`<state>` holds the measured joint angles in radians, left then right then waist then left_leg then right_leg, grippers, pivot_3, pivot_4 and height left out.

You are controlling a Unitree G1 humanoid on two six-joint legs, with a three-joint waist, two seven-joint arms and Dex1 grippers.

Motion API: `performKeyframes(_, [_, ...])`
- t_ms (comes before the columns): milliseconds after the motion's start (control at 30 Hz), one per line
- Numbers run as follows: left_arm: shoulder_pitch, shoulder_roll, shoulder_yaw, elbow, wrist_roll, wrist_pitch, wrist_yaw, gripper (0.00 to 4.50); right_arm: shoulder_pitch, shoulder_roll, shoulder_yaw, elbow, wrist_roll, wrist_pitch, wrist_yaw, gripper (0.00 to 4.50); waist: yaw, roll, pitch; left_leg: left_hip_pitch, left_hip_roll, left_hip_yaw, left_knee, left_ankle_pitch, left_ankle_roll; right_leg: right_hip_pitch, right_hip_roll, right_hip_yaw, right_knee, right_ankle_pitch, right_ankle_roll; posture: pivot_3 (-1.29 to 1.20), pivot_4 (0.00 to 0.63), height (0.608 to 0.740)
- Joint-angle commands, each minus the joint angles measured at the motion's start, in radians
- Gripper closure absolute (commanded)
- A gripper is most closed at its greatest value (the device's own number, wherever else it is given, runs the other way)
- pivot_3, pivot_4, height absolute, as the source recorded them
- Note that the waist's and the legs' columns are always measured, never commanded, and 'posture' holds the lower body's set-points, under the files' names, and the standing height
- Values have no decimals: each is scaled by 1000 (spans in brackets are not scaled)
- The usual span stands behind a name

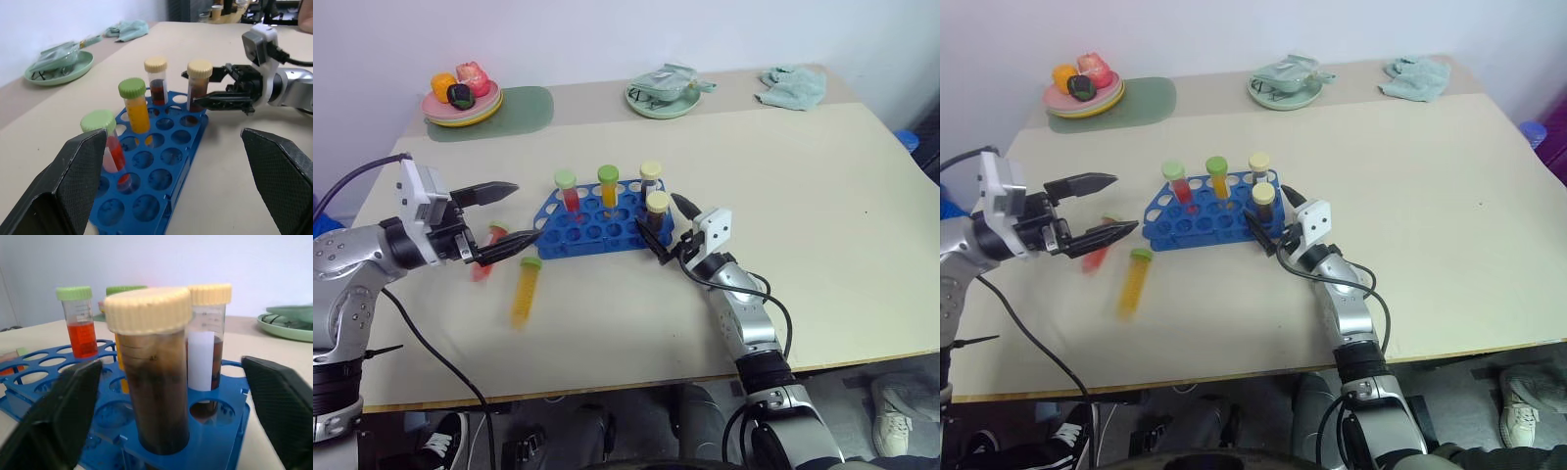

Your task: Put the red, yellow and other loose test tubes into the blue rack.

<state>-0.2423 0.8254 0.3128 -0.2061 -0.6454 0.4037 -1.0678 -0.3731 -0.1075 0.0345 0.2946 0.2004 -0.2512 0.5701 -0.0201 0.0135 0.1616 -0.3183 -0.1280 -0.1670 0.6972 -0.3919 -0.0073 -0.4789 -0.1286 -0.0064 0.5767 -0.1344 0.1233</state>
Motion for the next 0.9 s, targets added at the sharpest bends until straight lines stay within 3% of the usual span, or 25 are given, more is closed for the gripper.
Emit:
performKeyframes(33, [1,23,42,-23,-11,-6,3,0,-5,-43,-2,-85,21,2,45,115,1,0,0,0,0,0,0,0,0,0,0,0,0,0,0,0,150,740])
performKeyframes(367, [74,94,96,-173,-52,198,128,0,80,-404,-132,-428,297,382,278,115,8,0,0,0,1,1,0,0,1,0,0,1,-1,0,0,0,150,740])
performKeyframes(533, [116,136,115,-244,-43,335,251,0,52,-593,-198,-502,451,581,413,115,9,0,0,0,2,2,0,-1,2,1,1,1,-1,0,0,0,150,740])
performKeyframes(633, [91,139,109,-323,-90,513,388,0,13,-705,-202,-532,519,682,527,115,10,0,1,0,2,3,0,-1,2,1,1,1,-2,0,0,0,150,740])
performKeyframes(833, [-7,87,113,-446,-194,949,663,0,-105,-680,-141,-457,478,687,564,115,10,-3,1,1,2,3,0,-2,2,2,1,1,-2,0,0,0,150,740])
performKeyframes(900, [-63,3,154,-454,-231,1100,719,0,-117,-663,-128,-448,471,683,572,115,12,-3,1,0,2,2,0,-2,2,2,1,1,-2,0,0,0,150,740])
